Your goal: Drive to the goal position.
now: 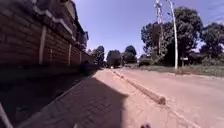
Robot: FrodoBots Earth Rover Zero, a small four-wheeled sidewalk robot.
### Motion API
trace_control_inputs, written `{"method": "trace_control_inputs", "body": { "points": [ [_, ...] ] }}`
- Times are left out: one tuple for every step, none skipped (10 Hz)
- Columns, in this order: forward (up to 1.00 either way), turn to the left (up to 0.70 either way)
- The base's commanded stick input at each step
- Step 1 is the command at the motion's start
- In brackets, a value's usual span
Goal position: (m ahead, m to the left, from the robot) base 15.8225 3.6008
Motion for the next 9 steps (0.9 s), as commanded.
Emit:
{"method": "trace_control_inputs", "body": {
  "points": [
    [0.30,0.00],
    [0.30,0.00],
    [0.30,0.00],
    [0.30,0.00],
    [0.30,0.00],
    [0.30,0.00],
    [0.30,0.00],
    [0.30,0.00],
    [0.30,0.00]
  ]
}}
